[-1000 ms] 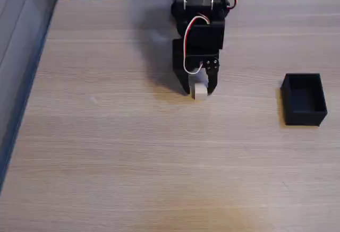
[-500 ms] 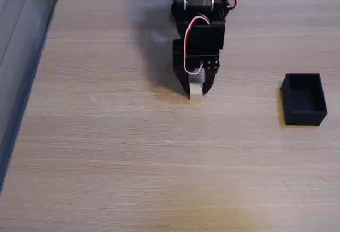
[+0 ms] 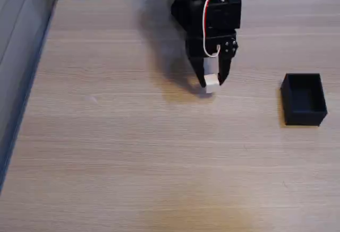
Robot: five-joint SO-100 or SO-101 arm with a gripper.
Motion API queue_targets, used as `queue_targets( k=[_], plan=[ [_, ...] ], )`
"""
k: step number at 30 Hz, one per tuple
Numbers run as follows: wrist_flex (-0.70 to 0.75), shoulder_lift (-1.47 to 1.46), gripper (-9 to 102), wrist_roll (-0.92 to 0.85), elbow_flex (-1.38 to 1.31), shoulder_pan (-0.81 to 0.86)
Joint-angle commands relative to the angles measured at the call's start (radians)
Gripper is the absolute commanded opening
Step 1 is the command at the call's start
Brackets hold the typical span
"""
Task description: Pick a white block and place it in the black box.
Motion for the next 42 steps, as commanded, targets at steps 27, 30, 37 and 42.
queue_targets(
  k=[27, 30, 37, 42],
  plan=[
    [-0.012, -0.330, 0, 0.279, -0.534, -0.614],
    [-0.064, -0.371, 0, 0.278, -0.541, -0.621],
    [-0.158, -0.433, 0, 0.244, -0.534, -0.597],
    [-0.179, -0.457, 0, 0.219, -0.531, -0.571]
  ],
)
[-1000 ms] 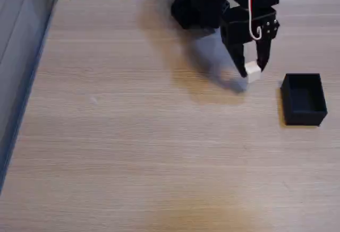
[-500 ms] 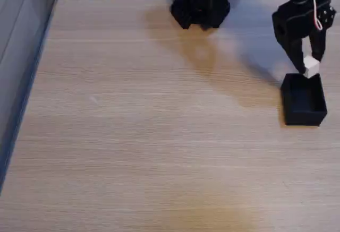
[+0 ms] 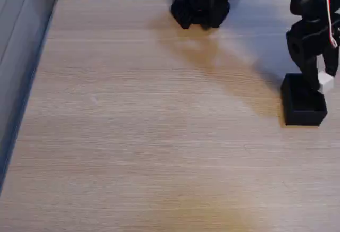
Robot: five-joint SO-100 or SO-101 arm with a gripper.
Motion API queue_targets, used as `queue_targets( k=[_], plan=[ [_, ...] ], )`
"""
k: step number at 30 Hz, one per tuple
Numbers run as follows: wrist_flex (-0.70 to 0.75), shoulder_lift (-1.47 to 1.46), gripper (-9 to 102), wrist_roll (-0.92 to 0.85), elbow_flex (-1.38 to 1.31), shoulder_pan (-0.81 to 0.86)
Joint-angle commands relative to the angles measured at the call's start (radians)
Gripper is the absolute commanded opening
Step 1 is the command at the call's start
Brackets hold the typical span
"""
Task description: Pick a white block and place it in the black box.
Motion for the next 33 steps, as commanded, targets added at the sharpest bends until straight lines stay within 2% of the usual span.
queue_targets(
  k=[1, 13, 15, 17, 19, 24, 27, 31, 33],
  plan=[
    [-0.018, -0.003, 0, -0.018, -0.026, 0.012],
    [-0.046, 0.031, 3, -0.054, 0.072, 0.052],
    [-0.044, 0.040, 6, -0.055, 0.087, 0.055],
    [-0.043, 0.051, 17, -0.046, 0.100, 0.058],
    [-0.043, 0.060, 22, -0.028, 0.104, 0.058],
    [-0.040, 0.077, 24, -0.018, 0.103, 0.063],
    [-0.037, 0.101, 21, -0.029, 0.112, 0.072],
    [-0.063, 0.204, 0, -0.041, 0.216, 0.110],
    [-0.077, 0.273, 0, -0.064, 0.298, 0.146]
  ],
)
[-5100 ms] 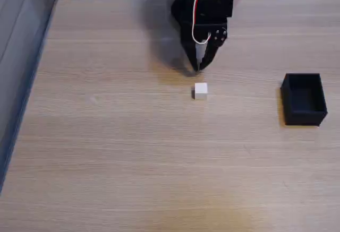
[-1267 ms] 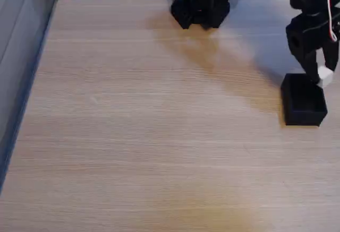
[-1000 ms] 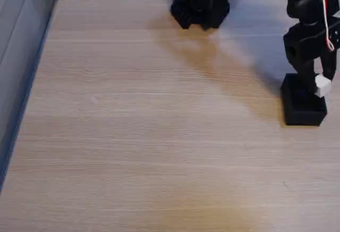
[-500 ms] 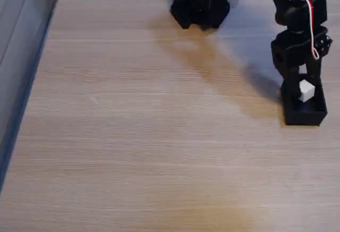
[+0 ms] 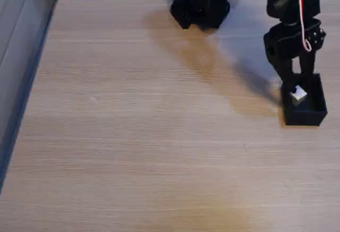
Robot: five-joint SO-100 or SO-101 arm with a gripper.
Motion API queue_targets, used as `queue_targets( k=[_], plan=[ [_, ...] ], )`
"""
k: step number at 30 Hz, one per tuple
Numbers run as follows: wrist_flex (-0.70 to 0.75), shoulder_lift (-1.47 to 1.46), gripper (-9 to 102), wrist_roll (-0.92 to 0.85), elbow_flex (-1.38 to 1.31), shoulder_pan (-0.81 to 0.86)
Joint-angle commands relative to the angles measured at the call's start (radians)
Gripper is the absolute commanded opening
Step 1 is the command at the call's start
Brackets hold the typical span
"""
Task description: Pick a white block and place it in the black box.
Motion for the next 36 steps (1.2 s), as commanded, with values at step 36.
queue_targets(
  k=[36],
  plan=[
    [0.581, 1.364, 0, -0.104, 0.997, 0.560]
  ],
)
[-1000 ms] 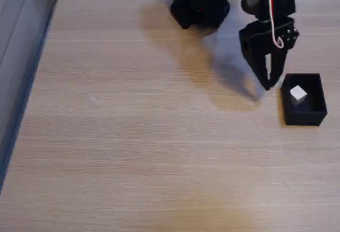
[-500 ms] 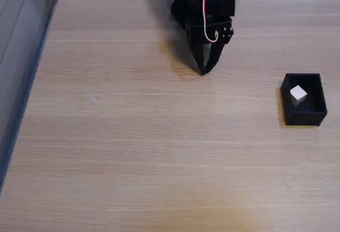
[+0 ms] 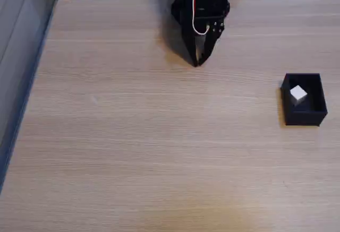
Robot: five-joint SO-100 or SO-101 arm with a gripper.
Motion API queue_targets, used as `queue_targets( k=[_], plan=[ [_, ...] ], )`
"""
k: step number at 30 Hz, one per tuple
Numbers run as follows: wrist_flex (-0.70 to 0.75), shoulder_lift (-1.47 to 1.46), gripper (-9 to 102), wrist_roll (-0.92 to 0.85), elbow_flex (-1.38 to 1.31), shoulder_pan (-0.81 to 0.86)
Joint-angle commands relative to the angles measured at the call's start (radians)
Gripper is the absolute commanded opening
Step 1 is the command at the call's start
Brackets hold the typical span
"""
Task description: Pick a white block and place it in the black box.
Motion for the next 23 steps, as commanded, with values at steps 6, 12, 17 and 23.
queue_targets(
  k=[6, 12, 17, 23],
  plan=[
    [0.025, 0.066, 0, 0.054, 0.015, 0.000],
    [0.025, 0.066, 0, 0.055, 0.015, 0.006],
    [0.028, 0.066, 0, 0.021, 0.015, 0.006],
    [0.031, 0.066, 0, -0.002, 0.015, 0.008]
  ],
)
